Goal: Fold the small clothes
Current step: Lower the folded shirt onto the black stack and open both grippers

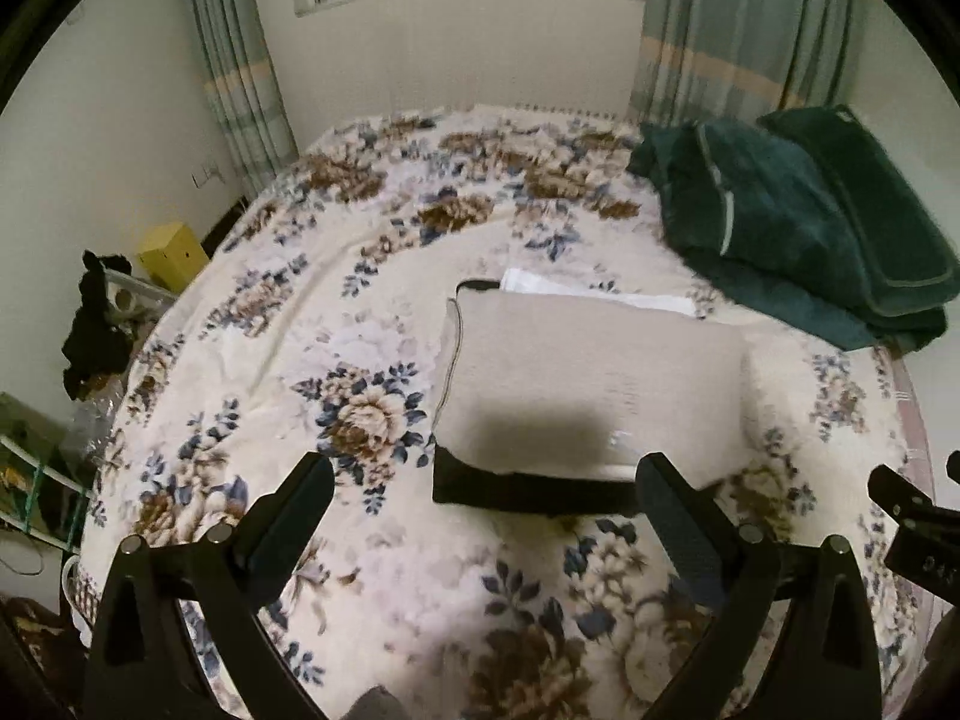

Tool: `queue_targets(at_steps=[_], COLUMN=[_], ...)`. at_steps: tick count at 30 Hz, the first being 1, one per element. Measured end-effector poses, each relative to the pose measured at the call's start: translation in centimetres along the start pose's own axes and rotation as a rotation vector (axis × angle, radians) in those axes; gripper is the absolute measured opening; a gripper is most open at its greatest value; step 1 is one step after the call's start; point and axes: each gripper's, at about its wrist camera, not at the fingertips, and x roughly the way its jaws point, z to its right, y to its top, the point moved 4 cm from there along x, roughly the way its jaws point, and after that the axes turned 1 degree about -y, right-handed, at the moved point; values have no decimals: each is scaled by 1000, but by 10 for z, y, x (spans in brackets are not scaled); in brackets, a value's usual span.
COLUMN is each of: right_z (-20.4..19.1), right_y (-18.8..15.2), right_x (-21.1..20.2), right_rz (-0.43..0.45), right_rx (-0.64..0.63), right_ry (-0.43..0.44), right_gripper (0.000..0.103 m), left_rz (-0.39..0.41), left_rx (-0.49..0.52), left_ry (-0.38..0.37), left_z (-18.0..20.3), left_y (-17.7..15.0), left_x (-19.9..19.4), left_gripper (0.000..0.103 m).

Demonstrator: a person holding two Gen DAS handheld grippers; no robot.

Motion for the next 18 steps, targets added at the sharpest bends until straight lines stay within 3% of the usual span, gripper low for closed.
queue_targets(at_steps=[14, 18], right_z=[49, 65], right_y=[-71, -90], right_x=[-257, -310], right_rz=[242, 280], right_rx=[33, 56], right_ry=[42, 66], right_gripper=[103, 103], left_rz=[199, 234], left_rx=[0, 15], left_ry=[-33, -36], left_z=[-3, 0], left_y=[-24, -33], left_x=[-218, -266], left_gripper=[103, 103])
